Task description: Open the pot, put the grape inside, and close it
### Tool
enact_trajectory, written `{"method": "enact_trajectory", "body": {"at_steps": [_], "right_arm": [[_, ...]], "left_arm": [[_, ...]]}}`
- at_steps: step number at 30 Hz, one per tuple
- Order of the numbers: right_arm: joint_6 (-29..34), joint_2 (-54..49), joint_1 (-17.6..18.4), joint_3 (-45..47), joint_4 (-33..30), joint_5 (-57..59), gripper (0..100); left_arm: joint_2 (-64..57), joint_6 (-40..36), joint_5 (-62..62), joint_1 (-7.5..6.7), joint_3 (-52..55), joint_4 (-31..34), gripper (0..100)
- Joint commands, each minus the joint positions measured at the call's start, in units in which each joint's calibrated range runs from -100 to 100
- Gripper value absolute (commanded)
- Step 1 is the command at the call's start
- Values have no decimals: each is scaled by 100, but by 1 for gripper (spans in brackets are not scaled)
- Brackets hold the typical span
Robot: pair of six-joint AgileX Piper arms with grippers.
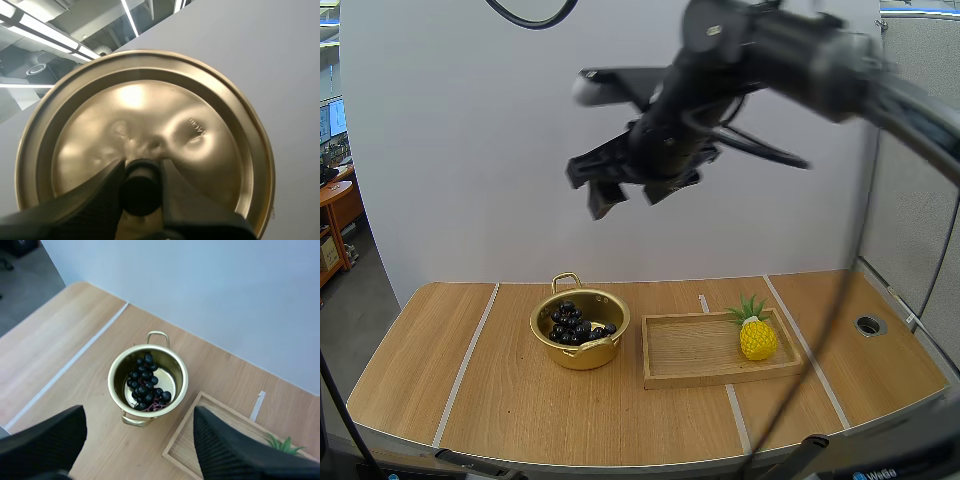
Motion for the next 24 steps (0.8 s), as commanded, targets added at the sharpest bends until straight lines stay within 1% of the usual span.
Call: {"method": "enact_trajectory", "body": {"at_steps": [1,3,5,10,16,24], "right_arm": [[163,-1857,-241,477,-165,7,100],[163,-2171,-411,581,-153,7,100],[163,-2455,-551,707,-10,7,100],[117,-3083,-716,1220,154,7,100],[105,-3437,-725,2038,282,7,100],[105,-3642,-725,2484,218,7,100]], "left_arm": [[-50,-35,-192,-23,-66,48,0],[-50,-35,-192,-23,-66,48,0],[-50,-35,-192,-23,-66,48,0],[-50,-35,-192,-23,-66,48,0],[-50,-35,-192,-23,-66,48,0],[-50,-35,-192,-23,-66,48,0]]}}
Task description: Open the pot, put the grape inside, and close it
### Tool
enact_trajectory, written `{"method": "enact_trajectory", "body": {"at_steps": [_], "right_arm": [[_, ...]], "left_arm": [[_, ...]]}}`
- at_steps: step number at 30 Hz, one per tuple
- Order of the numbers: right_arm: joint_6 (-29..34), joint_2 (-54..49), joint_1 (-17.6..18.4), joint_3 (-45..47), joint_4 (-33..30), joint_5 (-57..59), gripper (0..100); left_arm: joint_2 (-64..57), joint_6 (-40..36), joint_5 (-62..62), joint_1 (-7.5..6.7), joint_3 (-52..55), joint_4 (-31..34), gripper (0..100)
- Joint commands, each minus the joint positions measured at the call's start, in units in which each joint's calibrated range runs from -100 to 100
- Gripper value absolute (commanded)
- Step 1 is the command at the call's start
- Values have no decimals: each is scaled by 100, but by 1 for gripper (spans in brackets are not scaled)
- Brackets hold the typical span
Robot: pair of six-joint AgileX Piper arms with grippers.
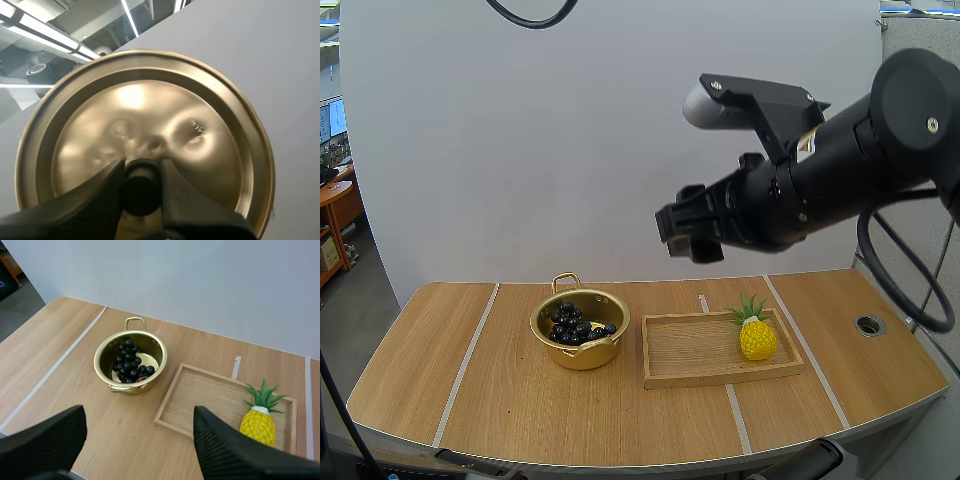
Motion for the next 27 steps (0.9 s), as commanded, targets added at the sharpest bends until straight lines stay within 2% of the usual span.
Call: {"method": "enact_trajectory", "body": {"at_steps": [1,11,12,13,15,16,27], "right_arm": [[-35,-150,-19,229,-27,0,100],[18,-150,-19,294,-226,0,100],[42,-150,-19,294,-256,0,87],[53,-150,-19,294,-256,0,65],[53,-150,-19,294,-256,0,6],[67,-150,-19,294,-256,0,0],[57,-167,-19,294,18,0,0]], "left_arm": [[-50,-35,-192,-23,-66,48,0],[-50,-35,-192,-23,-66,48,0],[-50,-35,-192,-23,-66,48,0],[-50,-35,-192,-23,-66,48,0],[-50,-35,-192,-23,-66,48,0],[-50,-35,-192,-23,-66,48,0],[-50,-35,-192,-23,-66,48,0]]}}
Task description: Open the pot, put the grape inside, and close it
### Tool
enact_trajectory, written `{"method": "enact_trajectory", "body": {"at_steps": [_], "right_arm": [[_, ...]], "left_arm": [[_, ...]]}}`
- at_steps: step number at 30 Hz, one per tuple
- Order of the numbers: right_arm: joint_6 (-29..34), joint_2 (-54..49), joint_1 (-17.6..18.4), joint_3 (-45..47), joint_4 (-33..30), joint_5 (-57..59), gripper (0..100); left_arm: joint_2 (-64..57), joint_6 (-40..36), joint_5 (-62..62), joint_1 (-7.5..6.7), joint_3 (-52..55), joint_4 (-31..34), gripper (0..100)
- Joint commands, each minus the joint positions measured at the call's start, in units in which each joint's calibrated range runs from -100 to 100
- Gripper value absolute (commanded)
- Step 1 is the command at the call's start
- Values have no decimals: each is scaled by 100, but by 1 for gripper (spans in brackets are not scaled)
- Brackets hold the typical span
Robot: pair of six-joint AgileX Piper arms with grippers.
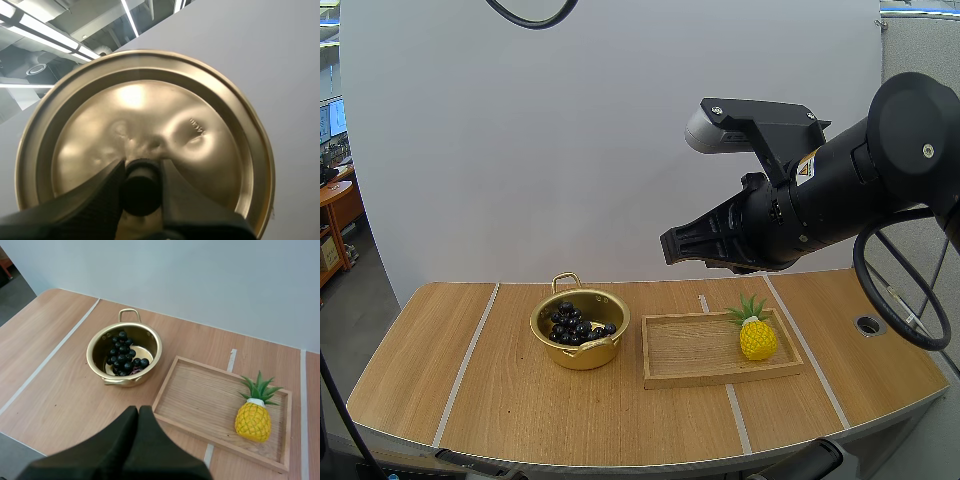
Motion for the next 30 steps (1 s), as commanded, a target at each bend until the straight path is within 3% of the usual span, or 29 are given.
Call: {"method": "enact_trajectory", "body": {"at_steps": [1,13,23,30], "right_arm": [[35,-121,-19,12,197,0,0],[26,-1079,-178,896,257,0,0],[-78,-1110,-178,1259,284,0,0],[-78,-1110,-178,1259,284,0,0]], "left_arm": [[-50,-35,-192,-23,-66,48,0],[-50,-35,-192,-23,-66,48,0],[-18,-198,-219,-23,-66,5,0],[315,-554,1726,-23,-66,5,0]]}}
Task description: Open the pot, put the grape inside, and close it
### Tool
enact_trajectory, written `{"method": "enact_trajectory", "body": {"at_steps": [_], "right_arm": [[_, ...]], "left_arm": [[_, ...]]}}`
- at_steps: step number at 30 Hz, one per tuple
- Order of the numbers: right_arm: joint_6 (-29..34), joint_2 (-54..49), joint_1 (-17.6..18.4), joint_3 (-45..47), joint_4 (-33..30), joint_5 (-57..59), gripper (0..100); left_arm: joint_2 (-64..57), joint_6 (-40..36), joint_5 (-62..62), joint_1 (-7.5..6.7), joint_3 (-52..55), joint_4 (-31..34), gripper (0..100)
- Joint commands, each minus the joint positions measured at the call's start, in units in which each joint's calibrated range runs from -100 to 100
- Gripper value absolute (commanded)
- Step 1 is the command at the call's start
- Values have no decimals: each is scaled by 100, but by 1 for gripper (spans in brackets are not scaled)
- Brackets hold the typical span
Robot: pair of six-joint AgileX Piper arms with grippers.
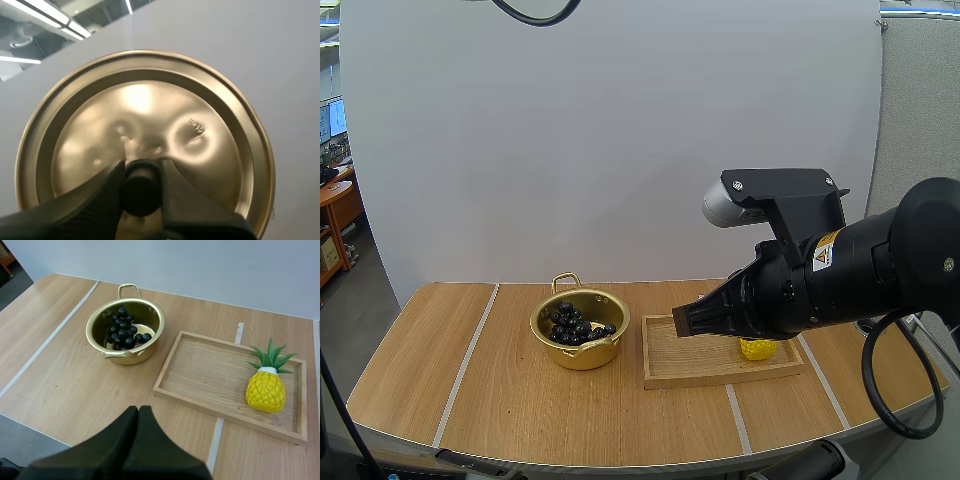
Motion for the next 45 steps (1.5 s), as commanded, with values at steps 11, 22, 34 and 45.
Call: {"method": "enact_trajectory", "body": {"at_steps": [11,22,34,45], "right_arm": [[-58,-53,-18,2,-3,0,0],[-58,-53,-18,2,-3,0,0],[-58,-53,-18,2,-3,0,0],[-58,-53,-18,2,-3,0,0]], "left_arm": [[1455,684,1811,-23,205,-660,0],[1965,1301,1811,-23,2292,-1228,0],[2588,1642,1811,-23,4129,-1354,0],[3325,1850,1811,-23,4596,-1746,0]]}}
